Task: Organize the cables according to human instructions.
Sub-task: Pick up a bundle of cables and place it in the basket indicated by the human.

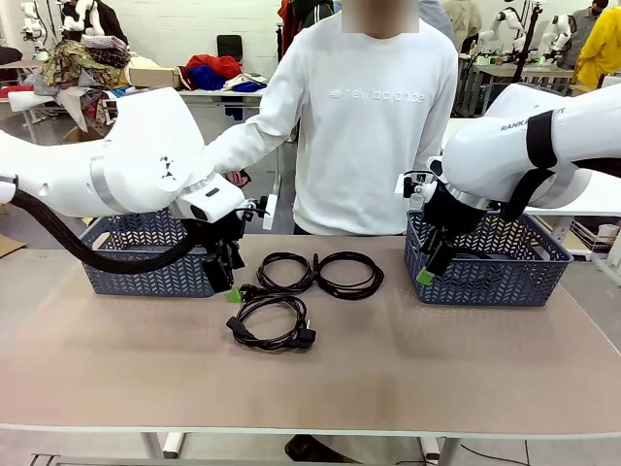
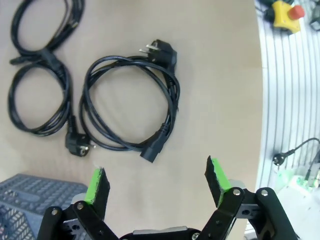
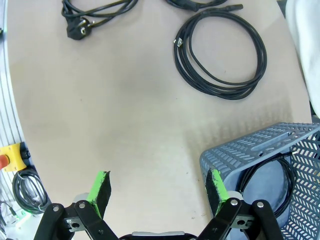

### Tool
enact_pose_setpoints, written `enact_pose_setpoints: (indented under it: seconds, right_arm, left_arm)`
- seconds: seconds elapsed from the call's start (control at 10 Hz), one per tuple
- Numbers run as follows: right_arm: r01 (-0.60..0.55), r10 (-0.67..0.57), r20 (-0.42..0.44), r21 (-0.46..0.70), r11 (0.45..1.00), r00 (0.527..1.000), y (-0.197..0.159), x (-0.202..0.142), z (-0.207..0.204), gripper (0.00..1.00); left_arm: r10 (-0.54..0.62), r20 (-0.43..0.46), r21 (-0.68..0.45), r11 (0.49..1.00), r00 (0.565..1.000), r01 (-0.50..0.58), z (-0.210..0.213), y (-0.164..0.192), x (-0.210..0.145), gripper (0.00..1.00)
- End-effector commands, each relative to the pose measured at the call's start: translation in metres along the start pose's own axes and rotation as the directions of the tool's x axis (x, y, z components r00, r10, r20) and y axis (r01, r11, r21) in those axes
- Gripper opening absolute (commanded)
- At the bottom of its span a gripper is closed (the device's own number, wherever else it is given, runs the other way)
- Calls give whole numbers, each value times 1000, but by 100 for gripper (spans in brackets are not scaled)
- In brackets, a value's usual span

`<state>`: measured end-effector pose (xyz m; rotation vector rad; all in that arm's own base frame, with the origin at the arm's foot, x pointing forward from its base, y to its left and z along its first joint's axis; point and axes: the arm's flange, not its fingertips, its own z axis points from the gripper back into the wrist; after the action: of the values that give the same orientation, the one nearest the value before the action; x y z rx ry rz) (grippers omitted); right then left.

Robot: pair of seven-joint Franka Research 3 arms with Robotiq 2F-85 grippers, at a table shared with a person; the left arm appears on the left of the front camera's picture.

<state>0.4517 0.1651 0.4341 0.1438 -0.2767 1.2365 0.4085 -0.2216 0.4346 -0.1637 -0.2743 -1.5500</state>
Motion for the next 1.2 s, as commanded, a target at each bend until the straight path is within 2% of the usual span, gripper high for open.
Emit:
enact_pose_setpoints:
  seconds: [0.0, 0.3, 0.5, 1.1]
  right_arm:
    - [-4, 4, -3, -6, 1000, 1000, -1, 1, 1, 100]
    - [-4, 4, -3, -6, 1000, 1000, -1, 1, 1, 100]
    - [-4, 4, -3, -6, 1000, 1000, -1, 1, 1, 100]
    - [-4, 4, -3, -6, 1000, 1000, -1, 1, 1, 100]
  left_arm:
    - [-89, -43, -52, 995, 995, 87, -17, 2, 7, 100]
    - [-134, -126, -97, 988, 983, 123, -47, 1, 23, 100]
    - [-140, -174, -82, 988, 975, 127, -68, -2, 30, 100]
    - [-149, -171, -111, 985, 974, 131, -104, -9, 36, 100]
